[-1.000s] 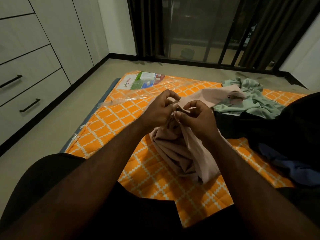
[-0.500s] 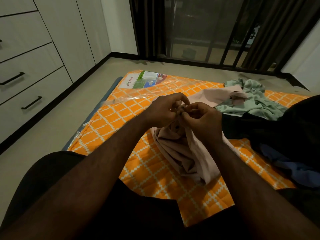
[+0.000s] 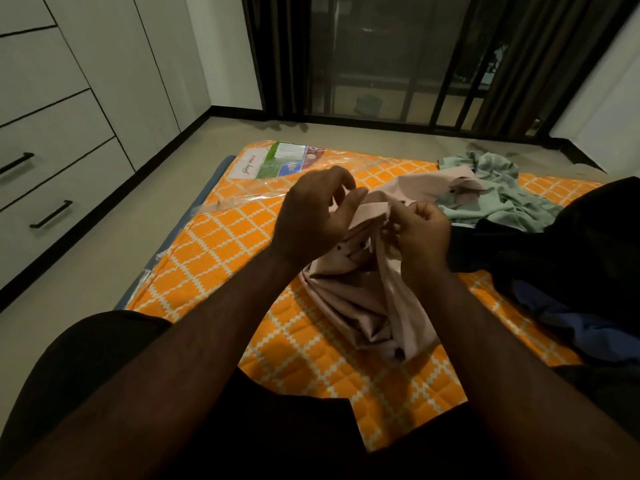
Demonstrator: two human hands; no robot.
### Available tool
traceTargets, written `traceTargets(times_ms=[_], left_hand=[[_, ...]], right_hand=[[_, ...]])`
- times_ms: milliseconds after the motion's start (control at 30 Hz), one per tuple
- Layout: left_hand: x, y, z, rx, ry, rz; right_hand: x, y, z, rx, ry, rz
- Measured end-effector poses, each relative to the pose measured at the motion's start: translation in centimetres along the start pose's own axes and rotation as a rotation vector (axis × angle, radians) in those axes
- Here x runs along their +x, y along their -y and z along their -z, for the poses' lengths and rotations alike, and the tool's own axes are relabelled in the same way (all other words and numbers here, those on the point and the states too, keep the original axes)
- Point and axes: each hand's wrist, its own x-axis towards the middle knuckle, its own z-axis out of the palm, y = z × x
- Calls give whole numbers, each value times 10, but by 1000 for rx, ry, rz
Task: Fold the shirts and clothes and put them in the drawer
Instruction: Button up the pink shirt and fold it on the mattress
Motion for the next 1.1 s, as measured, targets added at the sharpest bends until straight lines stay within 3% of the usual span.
traceTargets(times_ms=[67, 133, 200, 267, 533, 667, 733, 833, 900, 1100], left_hand=[[-8, 3, -1, 46, 145, -97], [-19, 4, -11, 63, 425, -118], [-35, 12, -27, 210, 741, -36], [-51, 26, -40, 315, 912, 59], [-59, 47, -55, 381, 864, 40], [-53, 44, -49, 403, 1022, 53], [-53, 40, -50, 345, 946, 79], [-49, 34, -50, 138, 539, 134], [-42, 31, -48, 44, 365, 160], [-39, 22, -46, -130, 219, 295]], right_hand=[[5, 6, 1, 199, -49, -89], [7, 12, 2, 324, -98, -147], [8, 17, 3, 393, -129, -179], [9, 20, 3, 435, -140, -198], [29, 18, 10, 614, -95, -268], [42, 19, 19, 712, -51, -315], [43, 23, 20, 746, 7, -334], [34, 26, 14, 732, 61, -332], [25, 24, 8, 631, 106, -334], [-3, 25, -9, 440, 232, -289]])
